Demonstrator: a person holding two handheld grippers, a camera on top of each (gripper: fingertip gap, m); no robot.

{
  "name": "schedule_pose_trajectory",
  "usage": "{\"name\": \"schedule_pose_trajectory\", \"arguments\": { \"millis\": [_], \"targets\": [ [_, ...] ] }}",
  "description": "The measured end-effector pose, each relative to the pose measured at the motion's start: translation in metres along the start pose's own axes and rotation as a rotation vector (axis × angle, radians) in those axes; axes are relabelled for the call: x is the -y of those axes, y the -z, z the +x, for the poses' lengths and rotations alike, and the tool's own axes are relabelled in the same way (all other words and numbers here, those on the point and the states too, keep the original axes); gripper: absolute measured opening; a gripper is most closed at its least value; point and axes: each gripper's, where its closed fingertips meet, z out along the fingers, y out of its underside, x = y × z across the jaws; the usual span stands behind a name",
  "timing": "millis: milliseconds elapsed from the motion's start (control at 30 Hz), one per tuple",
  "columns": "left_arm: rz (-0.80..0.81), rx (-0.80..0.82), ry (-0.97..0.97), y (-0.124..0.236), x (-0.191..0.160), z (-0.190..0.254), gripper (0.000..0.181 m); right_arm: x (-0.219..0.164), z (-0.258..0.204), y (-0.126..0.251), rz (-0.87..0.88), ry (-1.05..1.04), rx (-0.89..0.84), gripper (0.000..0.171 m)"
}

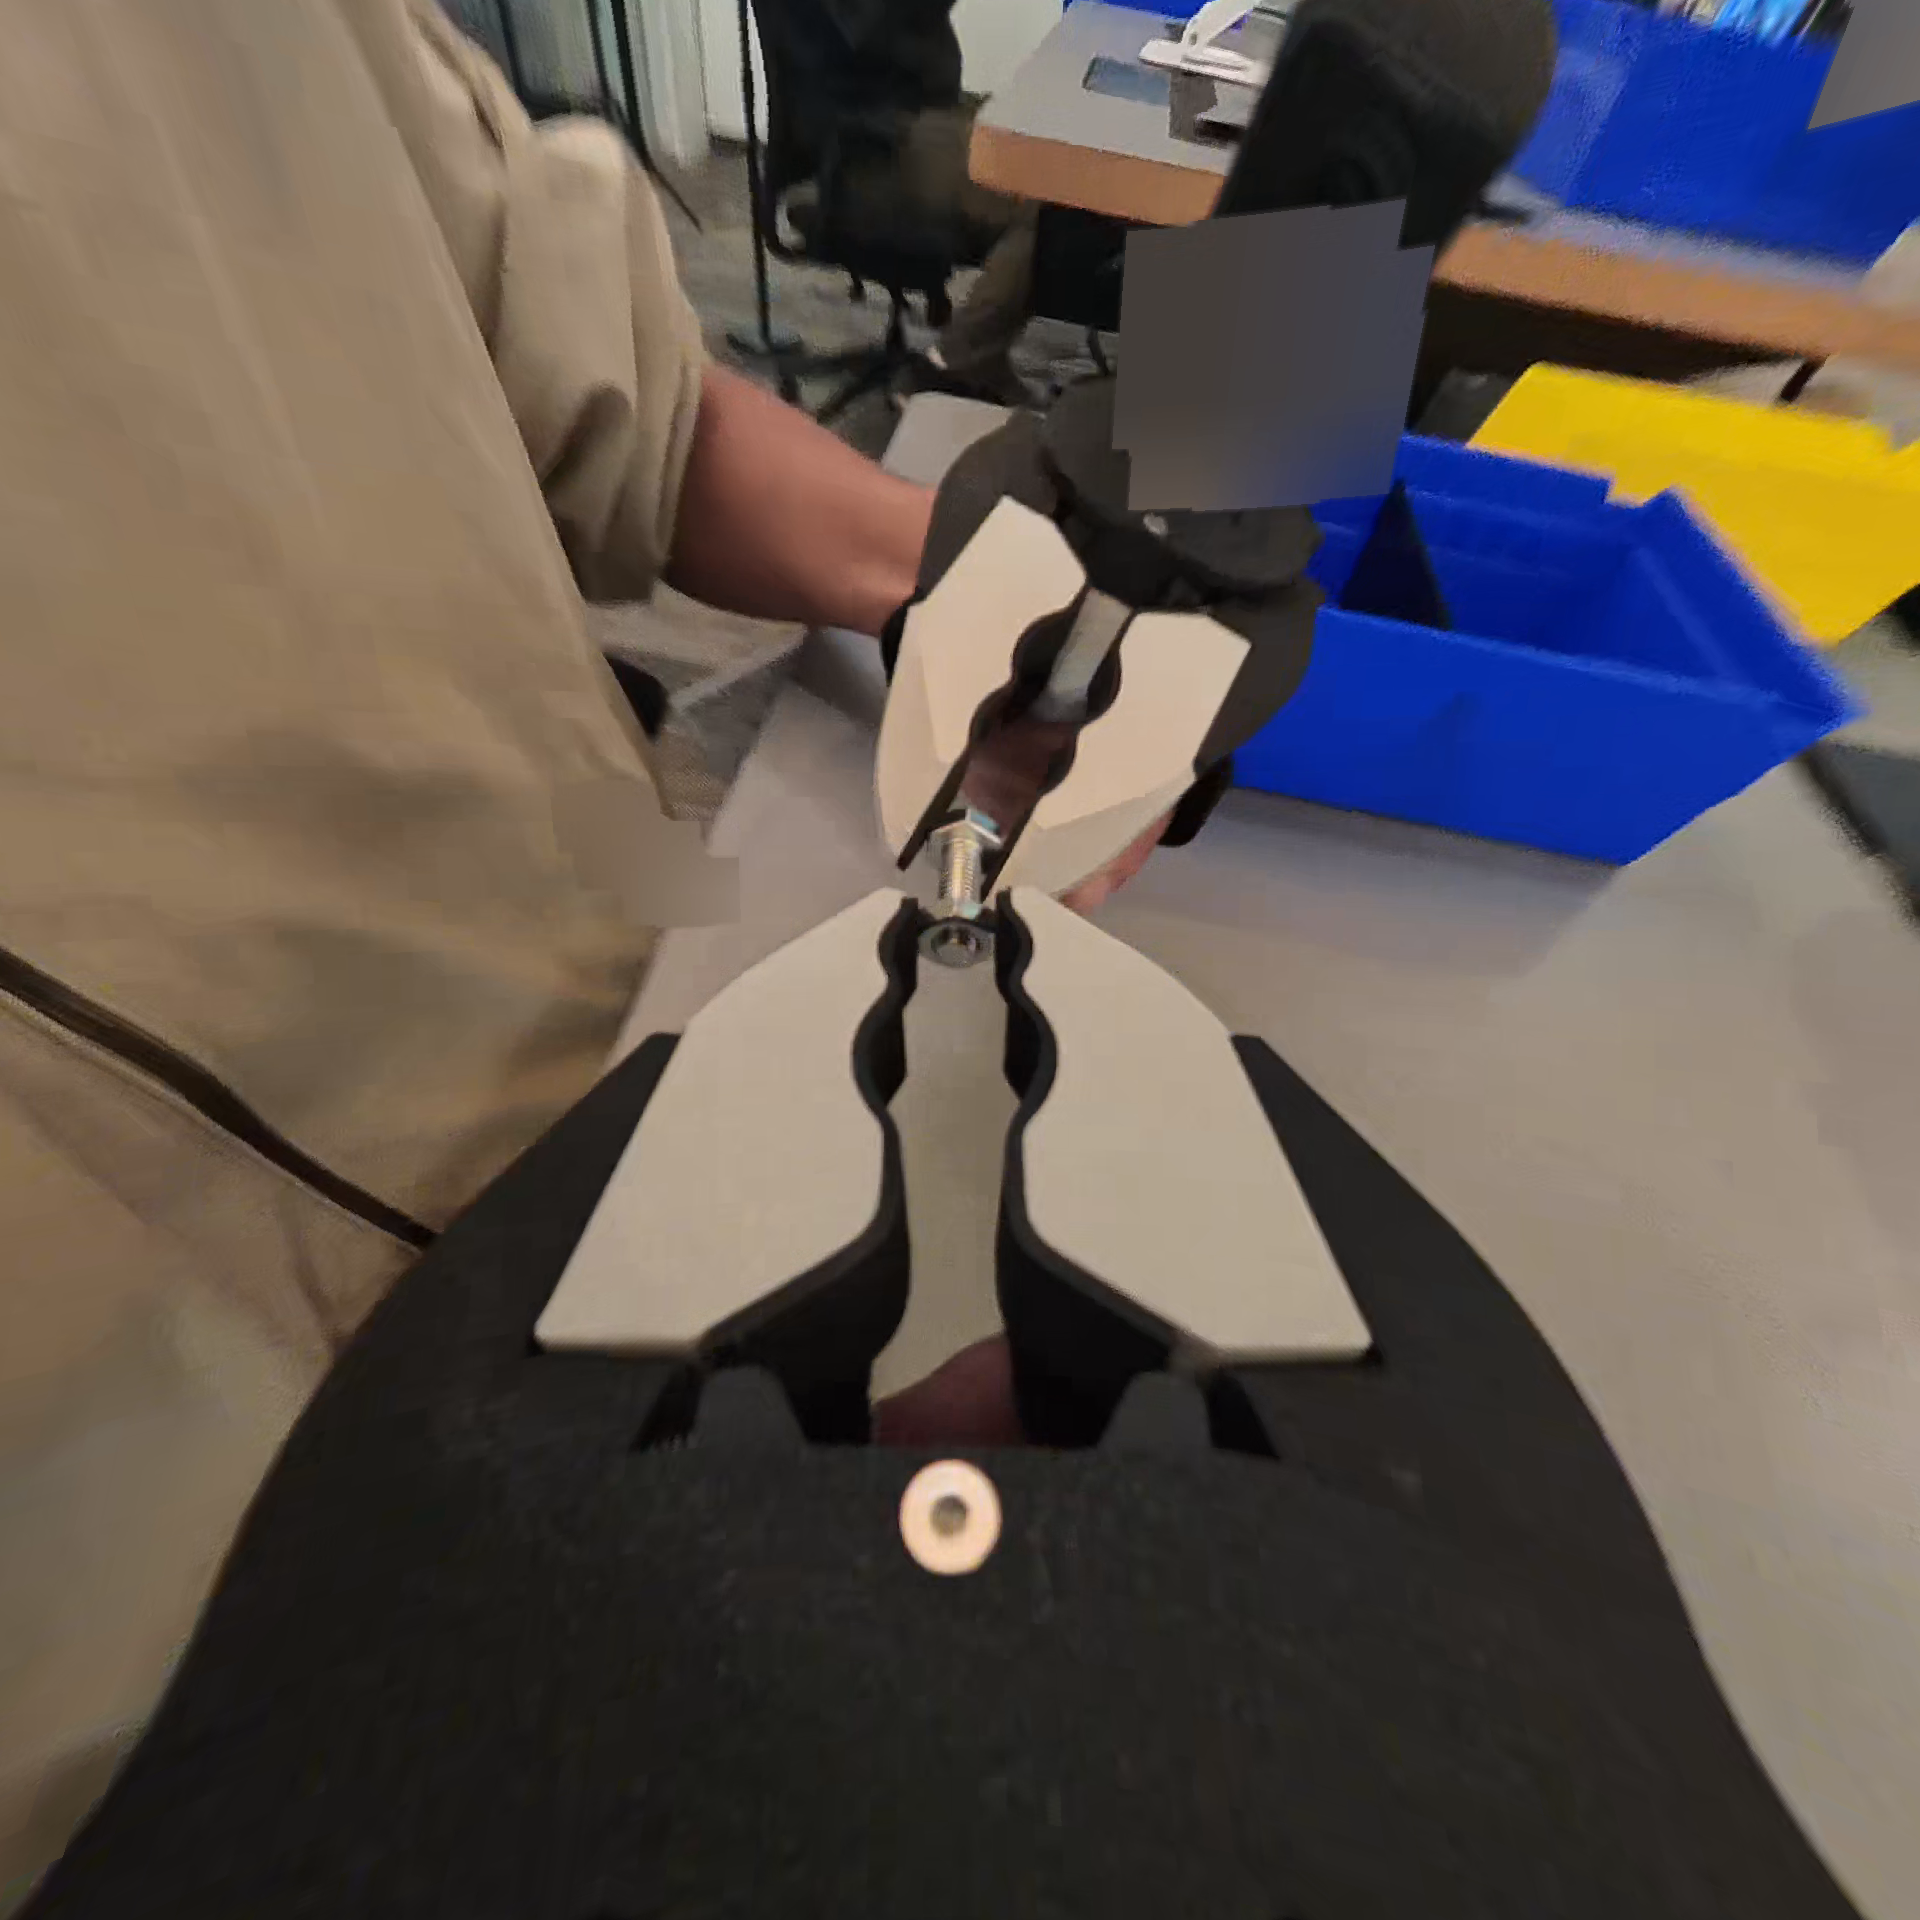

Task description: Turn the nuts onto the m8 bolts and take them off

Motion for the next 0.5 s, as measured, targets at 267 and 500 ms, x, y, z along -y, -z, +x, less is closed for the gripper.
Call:
{"name": "schedule_pose_trajectory", "arguments": {
  "millis": [267,500],
  "targets": [
    [-0.007,0.032,-0.022,0.0041,-0.0008,-0.0041,0.014,0.0,0.0023,-0.0019,0.142,-0.7,0.267,0.014],
    [0.018,0.027,-0.017,0.0053,0.0009,-0.0034,0.015,0.0051,0.0026,-0.0006,0.211,-0.654,0.26,0.014]
  ]
}}
